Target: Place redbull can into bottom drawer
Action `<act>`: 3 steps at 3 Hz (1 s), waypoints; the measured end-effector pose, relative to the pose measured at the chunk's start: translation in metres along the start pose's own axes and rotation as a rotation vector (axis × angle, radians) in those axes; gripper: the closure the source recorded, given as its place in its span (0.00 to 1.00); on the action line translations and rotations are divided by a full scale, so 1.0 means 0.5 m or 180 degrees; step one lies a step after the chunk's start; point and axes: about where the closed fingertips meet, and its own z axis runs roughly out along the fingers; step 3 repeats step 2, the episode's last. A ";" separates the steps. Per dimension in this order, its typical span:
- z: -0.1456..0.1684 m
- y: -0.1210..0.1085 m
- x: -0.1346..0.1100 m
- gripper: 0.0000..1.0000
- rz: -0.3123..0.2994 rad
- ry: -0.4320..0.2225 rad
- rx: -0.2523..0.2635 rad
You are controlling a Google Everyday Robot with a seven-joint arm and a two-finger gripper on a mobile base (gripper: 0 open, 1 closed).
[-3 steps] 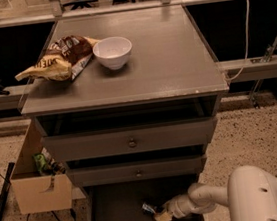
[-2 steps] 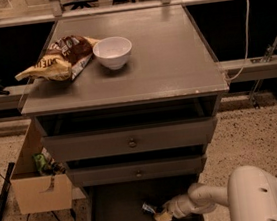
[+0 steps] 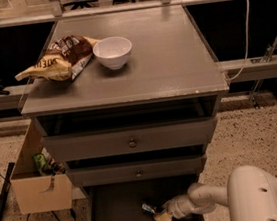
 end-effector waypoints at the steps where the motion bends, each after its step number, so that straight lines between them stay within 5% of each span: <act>1: 0.000 0.000 0.000 0.00 0.0000 0.0000 -0.0001; 3: 0.000 0.000 0.000 0.00 0.0000 0.0000 -0.0001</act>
Offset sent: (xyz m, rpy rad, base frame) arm 0.0000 0.0000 0.0000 0.0000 0.0000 0.0000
